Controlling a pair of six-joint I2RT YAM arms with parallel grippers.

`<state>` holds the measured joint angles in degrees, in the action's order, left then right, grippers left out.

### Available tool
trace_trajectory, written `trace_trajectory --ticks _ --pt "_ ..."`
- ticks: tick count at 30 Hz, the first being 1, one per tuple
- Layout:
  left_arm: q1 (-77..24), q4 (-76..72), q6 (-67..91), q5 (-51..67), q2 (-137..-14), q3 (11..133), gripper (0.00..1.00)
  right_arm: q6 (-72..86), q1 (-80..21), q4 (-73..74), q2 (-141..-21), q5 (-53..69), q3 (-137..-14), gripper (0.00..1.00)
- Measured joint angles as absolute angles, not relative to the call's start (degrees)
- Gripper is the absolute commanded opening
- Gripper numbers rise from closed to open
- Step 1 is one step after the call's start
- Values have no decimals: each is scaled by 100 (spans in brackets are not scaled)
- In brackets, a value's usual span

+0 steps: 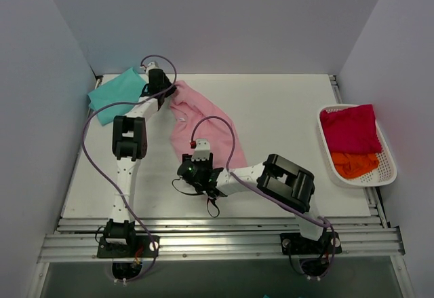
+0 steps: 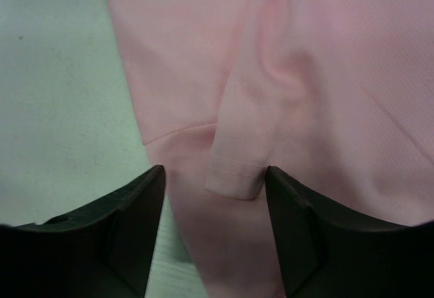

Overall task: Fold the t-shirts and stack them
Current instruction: Flatten out the tshirt

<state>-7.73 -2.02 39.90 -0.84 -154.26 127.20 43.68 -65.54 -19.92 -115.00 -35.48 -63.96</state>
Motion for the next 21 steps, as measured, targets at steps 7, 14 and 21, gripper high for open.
trace_trajectory --ticks 7,14,21 --pt "-773 -202 3988 -80 -15426 12717 2 4390 -6414 -2296 -11474 -3509 -6226 44" --pt "-773 -202 3990 -78 -15426 12717 2 4390 -6368 -2421 -11467 -3487 -6156 31" --pt "-773 -202 3992 -78 -15426 12717 2 4410 -6320 -2469 -11465 -3378 -6114 7"
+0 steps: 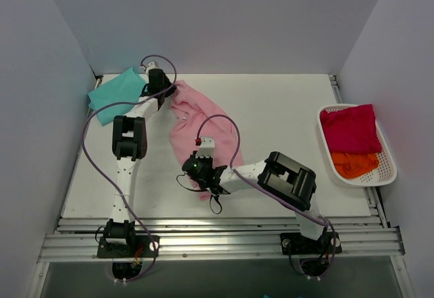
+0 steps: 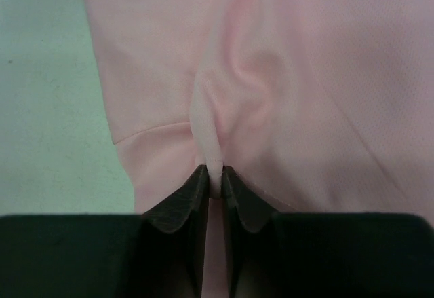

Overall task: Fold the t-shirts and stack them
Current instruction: Flatten out the tshirt

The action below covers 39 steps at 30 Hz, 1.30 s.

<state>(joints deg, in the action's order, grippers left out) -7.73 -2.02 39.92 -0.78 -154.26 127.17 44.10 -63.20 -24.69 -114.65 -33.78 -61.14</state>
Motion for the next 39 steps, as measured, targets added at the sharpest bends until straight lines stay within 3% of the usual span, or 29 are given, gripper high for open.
trace_trajectory --ticks 3,13,19,28,39 --pt "-773 -202 3994 -78 -15426 12717 2 4429 -6296 -2499 -11465 -3326 -6106 0" --pt "-784 -198 3959 -93 -15426 12717 2 4449 -6294 -2506 -11371 -3297 -6005 0" --pt "-893 -148 3787 -248 -14977 12136 2 4377 -6294 -1527 -10414 -3760 -5806 0" --pt "-1177 27 3319 -687 -12392 10079 2 4278 -6182 -397 -7599 -5124 -5804 0" --pt "-1859 416 2838 -1500 -8468 7797 2 3948 -6475 954 -5815 -5887 -5806 0"
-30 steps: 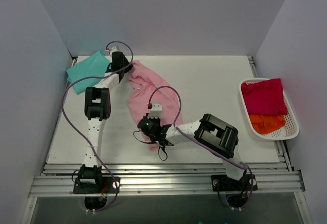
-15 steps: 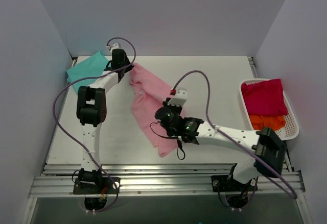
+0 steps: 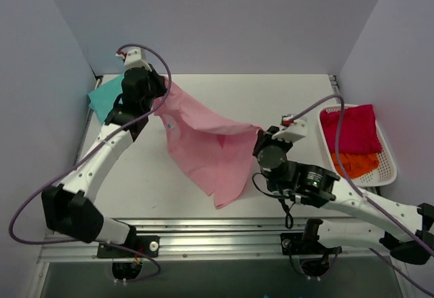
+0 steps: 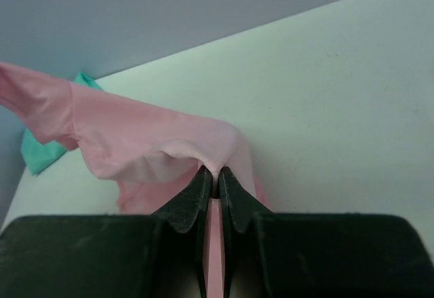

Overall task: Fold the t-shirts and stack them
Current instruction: Flatten out the tshirt

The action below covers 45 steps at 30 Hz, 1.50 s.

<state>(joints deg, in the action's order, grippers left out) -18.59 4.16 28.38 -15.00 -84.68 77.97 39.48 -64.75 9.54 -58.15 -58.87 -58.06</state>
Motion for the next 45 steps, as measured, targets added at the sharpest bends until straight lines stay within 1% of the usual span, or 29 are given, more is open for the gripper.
trace_trajectory --ticks 3,6,8,11,17,23,26,29,33,35,37,40,45 --pt "-2471 969 2591 -1763 -7498 7706 2 3454 -6751 928 -5078 -5714 -5815 0" --pt "-3116 1627 2340 -2029 -6615 7909 2 2969 -6836 902 -4383 -5297 -5990 0" --pt "-3522 2021 2217 -2246 -6093 8169 2 2624 -6836 888 -4038 -4886 -6355 0" --pt "-3986 2473 2132 -2552 -5398 8569 2 2335 -6834 781 -3848 -4442 -6807 0" --pt "-4117 3061 2062 -2622 -4591 9260 2 1820 -6834 642 -3900 -3444 -7677 0" --pt "-4115 3072 2014 -2040 -4244 9437 2 1450 -6834 489 -4051 -2928 -8058 0" --pt "-4115 3000 1907 -1874 -4241 9459 2 1271 -6834 471 -4062 -3006 -8130 0" --pt "-4108 2956 1776 -2043 -4434 9535 2 1109 -6834 399 -4082 -3450 -8165 0" --pt "-4086 2755 1616 -2314 -5089 9548 2 873 -6834 189 -4296 -5105 -8060 0" --pt "-3999 2609 1584 -2364 -5529 9443 2 770 -6801 62 -4619 -6049 -7955 0" --pt "-3822 2510 1601 -2324 -5911 9188 2 766 -6630 40 -5111 -6635 -7830 0" --pt "-3194 2362 1756 -1938 -6471 8635 2 1017 -5721 250 -5999 -6742 -7666 0" --pt "-2418 2058 2005 -1500 -7476 7797 2 1481 -3754 89 -7485 -5594 -6823 0"
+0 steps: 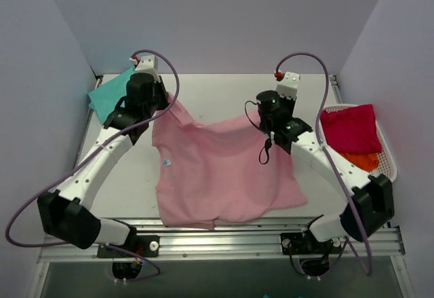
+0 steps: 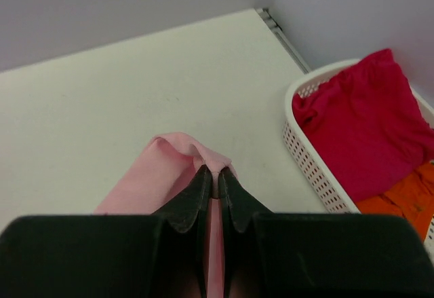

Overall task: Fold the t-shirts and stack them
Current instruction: Flatten out the tshirt

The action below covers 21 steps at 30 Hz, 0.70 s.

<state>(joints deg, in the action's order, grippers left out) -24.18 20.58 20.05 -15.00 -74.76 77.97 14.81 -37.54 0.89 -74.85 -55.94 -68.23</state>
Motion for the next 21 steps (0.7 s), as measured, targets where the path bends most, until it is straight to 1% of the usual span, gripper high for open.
trace_trajectory --ticks 2,4,8,10,13,14,15,16,17,18,19,20,21 --pt "-2213 1824 2064 -1310 -8079 7745 2 1640 -3079 -86 -8184 -5129 -6595 0" --pt "-2029 1505 2084 -1135 -8685 7776 2 1752 -2639 -314 -8853 -4853 -6573 0" --pt "-1651 1037 2084 -768 -10213 8370 2 1861 -2224 -690 -9994 -4434 -6801 0" --pt "-1507 937 2067 -620 -11074 8927 2 1890 -2084 -825 -10600 -4217 -7223 0" --pt "-1343 974 2051 -353 -12431 10202 3 1918 -1942 -1002 -11572 -4014 -8189 0" --pt "-1291 1015 2056 -244 -12857 10678 5 1929 -1903 -1057 -11902 -3957 -8530 0" --pt "-1234 1096 2062 -117 -13384 11312 8 1938 -1863 -1074 -12213 -3911 -8833 3" --pt "-1181 1140 2067 -23 -13837 11832 15 1949 -1820 -1048 -12567 -3870 -9231 13" --pt "-1131 1293 2071 75 -14289 12468 45 1970 -1782 -1044 -12849 -3839 -9550 52" --pt "-1087 1455 2069 163 -14779 13194 71 2027 -1750 -996 -13120 -3813 -9839 69" --pt "-1039 1542 2084 231 -15233 13815 91 2012 -1715 -893 -13391 -3819 -10195 81" --pt "-993 1732 2150 279 -15653 14490 94 2023 -1684 -823 -13644 -3833 -10541 99" --pt "-952 1787 2187 316 -16005 15019 94 2067 -1678 -751 -13856 -3879 -10822 100"
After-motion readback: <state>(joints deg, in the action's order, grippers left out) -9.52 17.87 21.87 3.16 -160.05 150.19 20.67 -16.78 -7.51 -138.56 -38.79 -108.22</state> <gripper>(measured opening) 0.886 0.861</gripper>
